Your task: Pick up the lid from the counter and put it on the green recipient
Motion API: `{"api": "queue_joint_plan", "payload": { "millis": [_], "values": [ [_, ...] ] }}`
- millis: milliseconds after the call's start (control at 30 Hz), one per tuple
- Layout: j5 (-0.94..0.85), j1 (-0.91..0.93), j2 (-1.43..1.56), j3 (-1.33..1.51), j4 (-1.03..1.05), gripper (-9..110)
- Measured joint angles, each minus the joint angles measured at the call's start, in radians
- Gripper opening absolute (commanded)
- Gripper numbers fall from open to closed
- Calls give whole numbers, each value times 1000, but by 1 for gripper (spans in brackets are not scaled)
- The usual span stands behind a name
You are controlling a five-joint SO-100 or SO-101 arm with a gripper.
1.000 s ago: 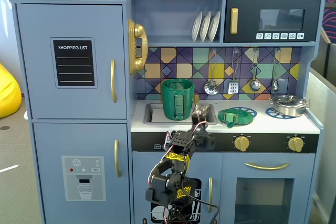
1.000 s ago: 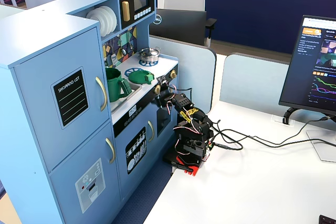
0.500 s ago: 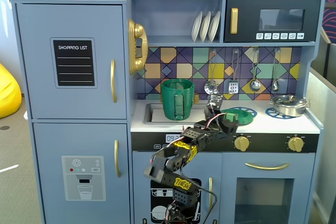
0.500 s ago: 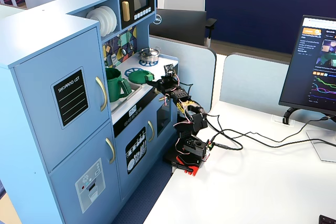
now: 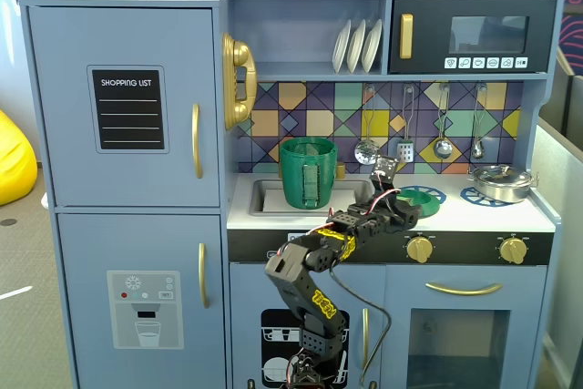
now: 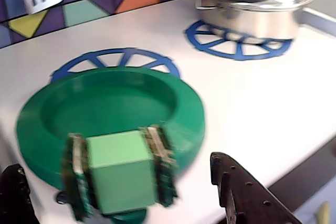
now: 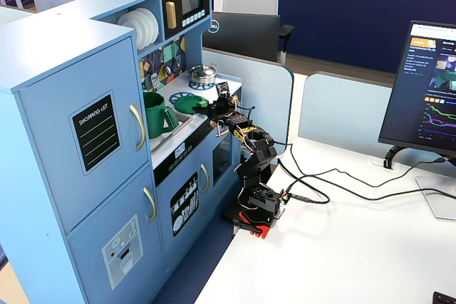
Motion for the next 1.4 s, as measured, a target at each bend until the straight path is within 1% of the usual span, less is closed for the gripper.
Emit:
{"api": "queue_joint_plan", "payload": {
  "millis": [300,400,467,533,633,667,1033,1400],
  "values": [
    [-20,-40,-150,-118,-26,35],
    [-23,-38,-172,-144,-26,31],
    [-26,-38,-184,-155,-26,26],
    [-35,-40,-190,-158,-26,15],
    [-51,-40,-190,-160,-25,2],
    [-52,-40,-190,-160,-21,0],
    [-60,-44,-190,-187,-5,0],
    [-41,-117,-178,-408,135,0]
  ]
}}
